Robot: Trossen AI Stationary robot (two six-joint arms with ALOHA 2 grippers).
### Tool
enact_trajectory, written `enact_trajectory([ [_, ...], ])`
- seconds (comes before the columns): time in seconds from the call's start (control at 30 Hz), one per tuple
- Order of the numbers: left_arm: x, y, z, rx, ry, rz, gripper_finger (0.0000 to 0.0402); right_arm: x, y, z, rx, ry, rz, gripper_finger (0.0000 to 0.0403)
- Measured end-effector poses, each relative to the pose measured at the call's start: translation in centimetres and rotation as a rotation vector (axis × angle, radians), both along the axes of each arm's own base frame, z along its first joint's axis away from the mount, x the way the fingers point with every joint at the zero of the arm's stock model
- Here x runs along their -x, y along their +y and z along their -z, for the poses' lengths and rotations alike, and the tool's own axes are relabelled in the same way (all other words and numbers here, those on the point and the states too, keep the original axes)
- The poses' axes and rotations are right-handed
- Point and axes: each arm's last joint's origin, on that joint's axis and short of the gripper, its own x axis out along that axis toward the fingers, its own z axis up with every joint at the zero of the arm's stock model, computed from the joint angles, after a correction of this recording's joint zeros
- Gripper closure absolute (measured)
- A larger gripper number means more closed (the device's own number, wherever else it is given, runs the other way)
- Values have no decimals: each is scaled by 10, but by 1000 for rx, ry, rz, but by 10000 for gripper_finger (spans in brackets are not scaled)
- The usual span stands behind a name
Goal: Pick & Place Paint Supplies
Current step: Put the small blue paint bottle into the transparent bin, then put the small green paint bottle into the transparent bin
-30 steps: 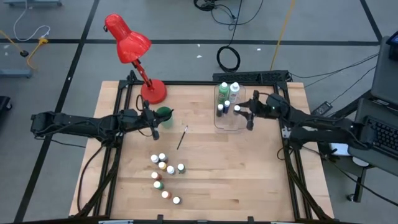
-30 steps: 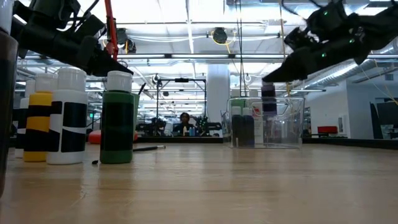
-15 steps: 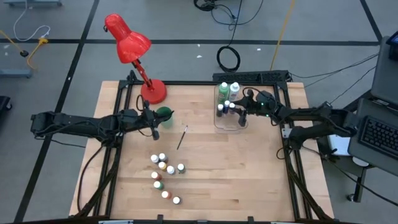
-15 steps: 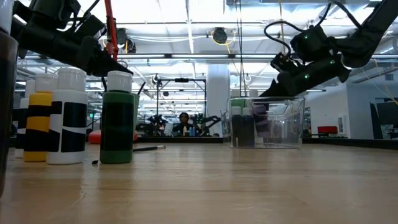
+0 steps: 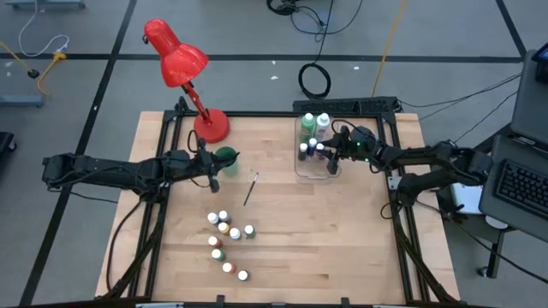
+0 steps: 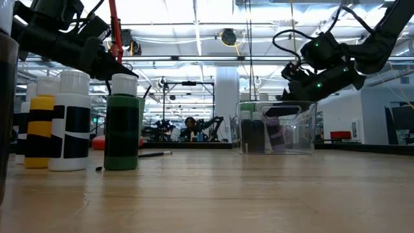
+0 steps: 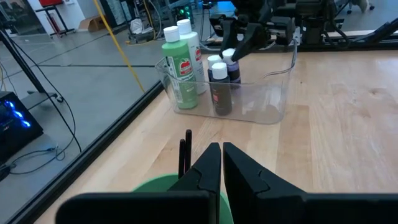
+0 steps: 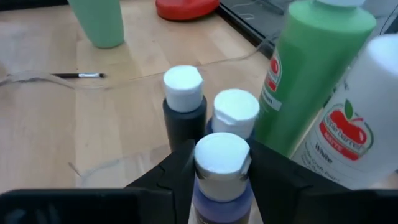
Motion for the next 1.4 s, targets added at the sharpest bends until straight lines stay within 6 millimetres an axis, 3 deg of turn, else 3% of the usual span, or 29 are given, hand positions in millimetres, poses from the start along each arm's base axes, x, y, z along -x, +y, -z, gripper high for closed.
enact_trajectory([
  [0.17,0,0,0,6,-4,-2,380,4,2,5,17,9,-7,238],
  [0.37,0,0,0,12,-7,-3,380,4,2,-2,61,-55,-7,230],
  [0.6,0,0,0,0,-2,0,380,6,5,-33,181,-246,-33,227],
  [0.77,0,0,0,2,-2,0,380,-1,26,-65,183,-392,-263,227],
  [0.9,0,0,-1,-1,-5,0,380,-22,58,-87,135,-447,-474,227],
  [1.07,-1,0,-2,-3,-24,0,380,-61,108,-99,140,-416,-653,227],
  [1.23,-1,0,-3,0,-30,-1,380,-109,146,-88,178,-342,-738,226],
  [1.4,-1,0,-2,0,-26,0,380,-157,166,-69,181,-312,-797,226],
])
